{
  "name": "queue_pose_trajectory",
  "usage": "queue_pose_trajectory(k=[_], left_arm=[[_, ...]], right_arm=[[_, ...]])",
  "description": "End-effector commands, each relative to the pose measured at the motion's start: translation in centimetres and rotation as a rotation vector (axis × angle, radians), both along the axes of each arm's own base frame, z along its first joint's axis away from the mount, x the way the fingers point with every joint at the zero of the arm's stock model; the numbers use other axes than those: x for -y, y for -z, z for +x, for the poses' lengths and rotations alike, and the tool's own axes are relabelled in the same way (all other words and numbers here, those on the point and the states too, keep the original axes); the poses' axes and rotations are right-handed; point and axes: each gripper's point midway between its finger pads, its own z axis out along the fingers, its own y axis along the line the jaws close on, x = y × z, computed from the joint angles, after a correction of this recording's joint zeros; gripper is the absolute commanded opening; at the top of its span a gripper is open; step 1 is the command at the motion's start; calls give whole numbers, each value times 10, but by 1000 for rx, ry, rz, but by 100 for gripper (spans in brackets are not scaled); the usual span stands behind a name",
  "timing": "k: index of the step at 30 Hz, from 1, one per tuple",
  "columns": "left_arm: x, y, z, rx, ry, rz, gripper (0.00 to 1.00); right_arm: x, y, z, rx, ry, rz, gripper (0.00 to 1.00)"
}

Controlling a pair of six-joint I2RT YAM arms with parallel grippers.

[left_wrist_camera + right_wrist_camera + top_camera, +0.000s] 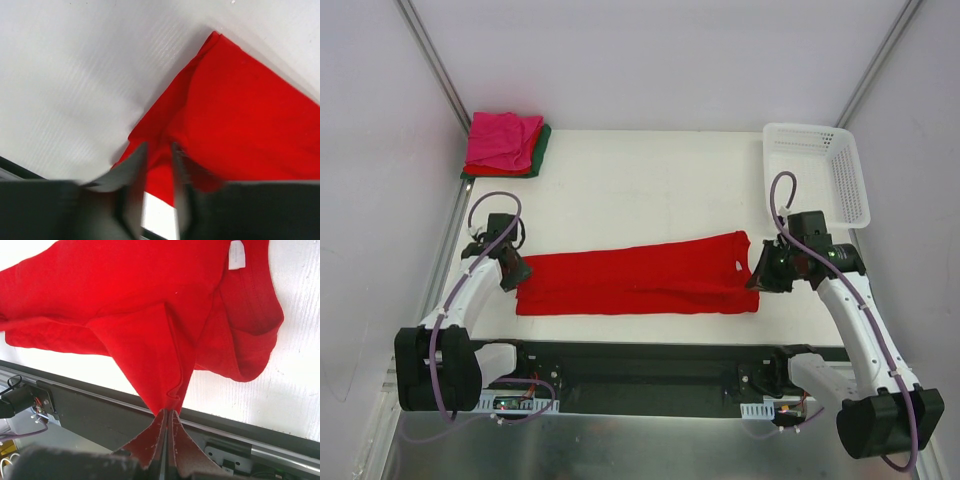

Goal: Fold and stack the t-shirts
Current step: Fold the other side of the tshirt into a rectangle

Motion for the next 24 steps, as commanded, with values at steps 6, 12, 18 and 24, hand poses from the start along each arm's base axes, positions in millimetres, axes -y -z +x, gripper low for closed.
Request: queue_pose_trajectory(k=[6,12,18,24], left_arm=[[-3,-7,-4,49,-43,13,84],[7,-45,17,226,-34,-51,81],[30,-93,48,408,107,-134,62],[65,-90,62,472,254,-271,46]], right_arm=[[-4,1,1,2,-35,6,1],[-5,6,-1,-4,-37,6,1],[-5,9,-1,-8,-31,6,1],[-7,9,1,-5,-29,6,1]])
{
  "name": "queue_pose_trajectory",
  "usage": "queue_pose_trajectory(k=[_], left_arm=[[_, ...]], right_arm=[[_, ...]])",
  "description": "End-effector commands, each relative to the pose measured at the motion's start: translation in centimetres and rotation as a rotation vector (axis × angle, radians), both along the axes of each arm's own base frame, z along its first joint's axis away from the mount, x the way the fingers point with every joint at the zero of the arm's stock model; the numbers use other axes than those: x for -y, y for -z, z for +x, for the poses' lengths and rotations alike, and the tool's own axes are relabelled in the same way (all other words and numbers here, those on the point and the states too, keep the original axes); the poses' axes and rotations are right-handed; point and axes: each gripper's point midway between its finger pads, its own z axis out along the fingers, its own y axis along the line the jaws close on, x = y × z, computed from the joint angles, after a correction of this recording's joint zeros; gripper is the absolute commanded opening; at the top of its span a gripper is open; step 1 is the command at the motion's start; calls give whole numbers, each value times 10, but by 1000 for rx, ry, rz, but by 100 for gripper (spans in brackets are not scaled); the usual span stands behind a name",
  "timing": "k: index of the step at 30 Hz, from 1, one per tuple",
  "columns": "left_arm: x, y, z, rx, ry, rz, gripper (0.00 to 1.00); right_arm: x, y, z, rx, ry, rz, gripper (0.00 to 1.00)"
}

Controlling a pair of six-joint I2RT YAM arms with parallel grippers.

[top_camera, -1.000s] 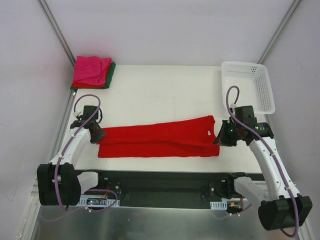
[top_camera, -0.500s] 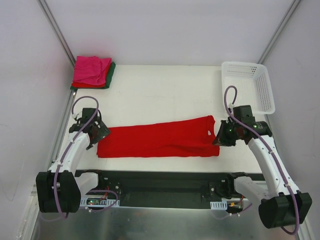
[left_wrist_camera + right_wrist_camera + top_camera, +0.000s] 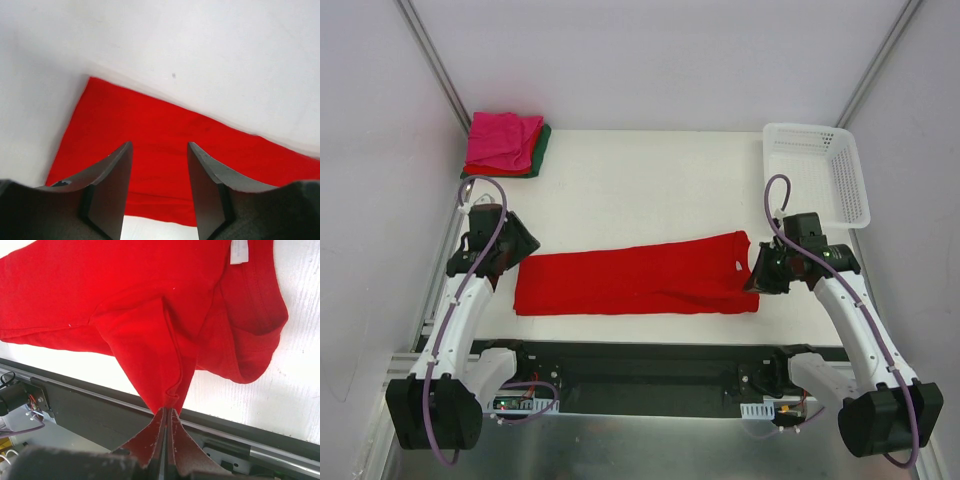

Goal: Fold and stack the t-shirts
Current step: Fold the other side of the tshirt into a rectangle

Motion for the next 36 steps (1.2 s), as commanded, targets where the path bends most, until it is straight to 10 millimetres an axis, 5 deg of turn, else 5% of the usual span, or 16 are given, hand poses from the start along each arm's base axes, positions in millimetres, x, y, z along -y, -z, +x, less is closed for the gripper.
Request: queue_pose_trajectory(k=[1,12,15,24,30,36], left_arm=[[34,-11,22,123,161,-101,43],[124,28,38,48,385,-169,15],[156,33,41,33,449,-213,0],[245,34,38,19,646,-297,0],[306,30,27,10,811,-423,20],[359,14,24,13,954,-504,24]], right_arm=[[-4,-2,2,12,-12,6,1],[-6,-2,6,20,-8,-11,1],[-6,-2,8,24,-10,-21,1],[-4,3,8,22,-5,-40,1],[-3,13,-2,-15,-13,-49,1],[-2,29,-18,-72,-2,-60,1]])
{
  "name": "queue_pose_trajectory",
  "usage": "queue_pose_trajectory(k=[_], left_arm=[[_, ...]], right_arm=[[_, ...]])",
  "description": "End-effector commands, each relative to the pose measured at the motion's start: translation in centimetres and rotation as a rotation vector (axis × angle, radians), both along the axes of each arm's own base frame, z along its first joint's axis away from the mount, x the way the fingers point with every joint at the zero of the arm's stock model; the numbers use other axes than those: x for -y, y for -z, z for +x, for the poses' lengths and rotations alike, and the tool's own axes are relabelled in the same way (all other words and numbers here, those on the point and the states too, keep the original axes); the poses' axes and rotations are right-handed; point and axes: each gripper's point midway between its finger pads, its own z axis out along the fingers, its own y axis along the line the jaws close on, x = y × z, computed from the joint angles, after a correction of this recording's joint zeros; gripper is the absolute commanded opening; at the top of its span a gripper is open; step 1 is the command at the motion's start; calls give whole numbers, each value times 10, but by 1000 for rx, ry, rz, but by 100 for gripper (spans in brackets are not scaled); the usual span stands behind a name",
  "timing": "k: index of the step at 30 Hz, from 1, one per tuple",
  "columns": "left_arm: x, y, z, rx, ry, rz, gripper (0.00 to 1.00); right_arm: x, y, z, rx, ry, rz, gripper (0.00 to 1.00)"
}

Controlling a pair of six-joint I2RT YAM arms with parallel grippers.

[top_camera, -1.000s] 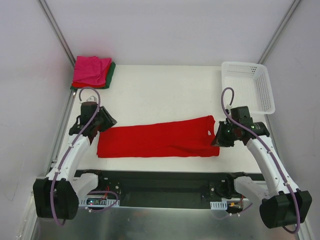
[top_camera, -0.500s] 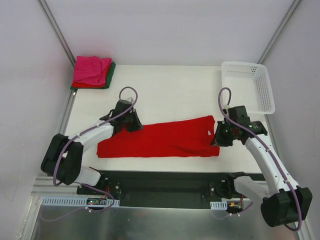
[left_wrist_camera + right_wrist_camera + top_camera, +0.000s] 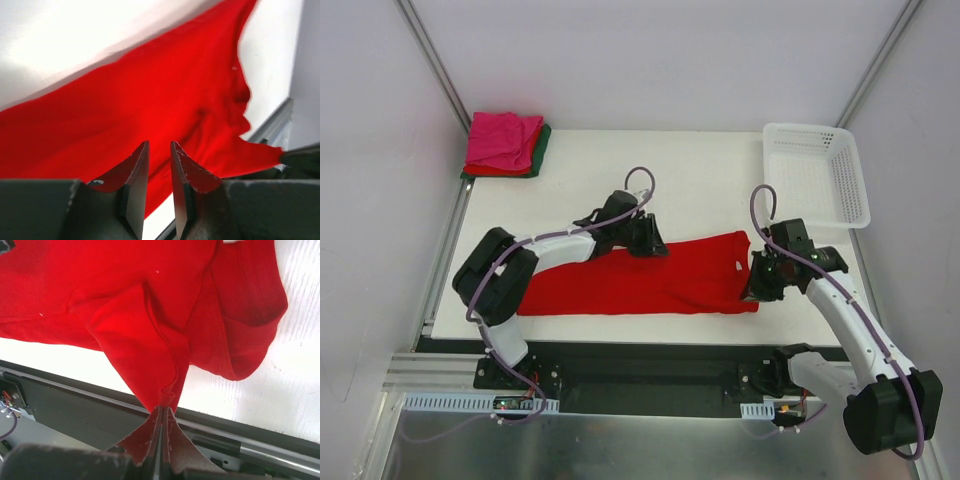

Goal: Fold and stack the t-shirts
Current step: Fold the other side of the tshirt into a rectangle

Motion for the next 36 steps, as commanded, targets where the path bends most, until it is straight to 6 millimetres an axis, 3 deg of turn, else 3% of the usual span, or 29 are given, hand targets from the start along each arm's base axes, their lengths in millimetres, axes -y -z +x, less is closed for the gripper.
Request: queue_pose_trajectory(k=[1,5,10,14,15,18,25,31,36], left_arm=[[52,-42,-1,47,135,-150,25],[76,-50,-2,51,199,-184,28],[87,-49,-6,43,239,-192,31],[93,-42,-8,34,266,-184,40],[94,-41,-9,32,273,-183,47],[96,-34,-11,22,288,-171,56],[108,-20,-19,-16,342,-177,55],[118,-20,-28,-31,394,-197,40],[118,-11,-36,-44,408,-182,37]], right_arm=[[1,10,-12,-30,26,-13,1],[2,19,-15,-43,40,-17,1],[4,30,-18,-63,48,-41,1],[2,37,-19,-86,38,-48,1],[1,36,-18,-83,36,-49,1],[0,39,-16,-87,33,-58,1],[0,47,-16,-113,29,-78,1],[-2,48,-14,-117,27,-81,1],[-3,47,-12,-113,22,-80,1]])
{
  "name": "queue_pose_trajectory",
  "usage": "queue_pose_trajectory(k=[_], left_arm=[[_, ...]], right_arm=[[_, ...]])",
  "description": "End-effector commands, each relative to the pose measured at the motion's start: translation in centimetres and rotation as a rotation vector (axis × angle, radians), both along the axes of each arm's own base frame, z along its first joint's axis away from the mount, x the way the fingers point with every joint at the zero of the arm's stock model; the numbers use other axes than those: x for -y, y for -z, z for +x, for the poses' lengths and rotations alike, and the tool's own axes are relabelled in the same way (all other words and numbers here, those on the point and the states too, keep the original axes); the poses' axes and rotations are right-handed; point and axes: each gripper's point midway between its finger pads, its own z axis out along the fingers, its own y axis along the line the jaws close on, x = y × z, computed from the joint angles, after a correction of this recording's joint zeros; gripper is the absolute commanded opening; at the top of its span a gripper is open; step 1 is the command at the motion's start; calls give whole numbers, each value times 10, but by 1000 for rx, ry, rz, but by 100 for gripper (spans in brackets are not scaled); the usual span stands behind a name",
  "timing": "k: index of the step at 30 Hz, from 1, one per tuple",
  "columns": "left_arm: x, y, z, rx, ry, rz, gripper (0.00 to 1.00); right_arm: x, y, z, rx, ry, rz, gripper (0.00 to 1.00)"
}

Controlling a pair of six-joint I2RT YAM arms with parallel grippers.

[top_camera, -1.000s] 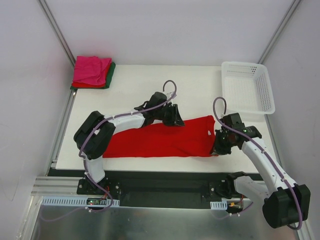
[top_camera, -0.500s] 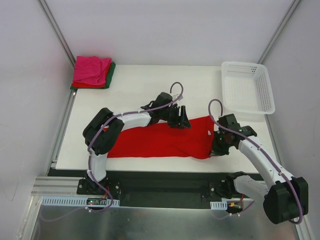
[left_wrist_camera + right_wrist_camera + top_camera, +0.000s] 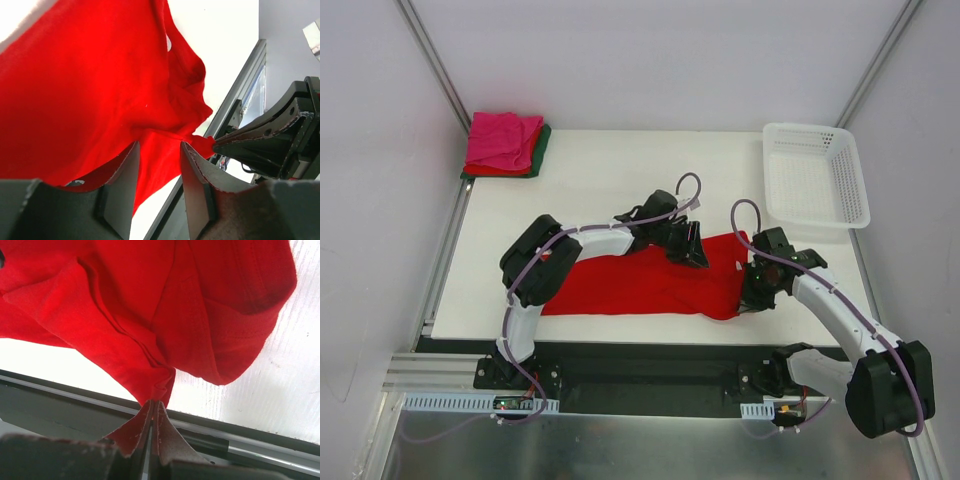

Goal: Fold and stack the t-shirts
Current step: Fold the other side of the tshirt into a rectangle

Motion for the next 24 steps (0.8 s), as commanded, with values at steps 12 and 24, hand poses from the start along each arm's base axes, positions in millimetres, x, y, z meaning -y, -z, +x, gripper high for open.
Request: queue_pose_trajectory(k=[12,24], left_arm=[[7,33,-7,34,65,43,36],[13,43,-5,38,72,67,35]], right_arm=[[-4,-7,5,22,8,5,1],[-3,-8,4,27,8,3,1]])
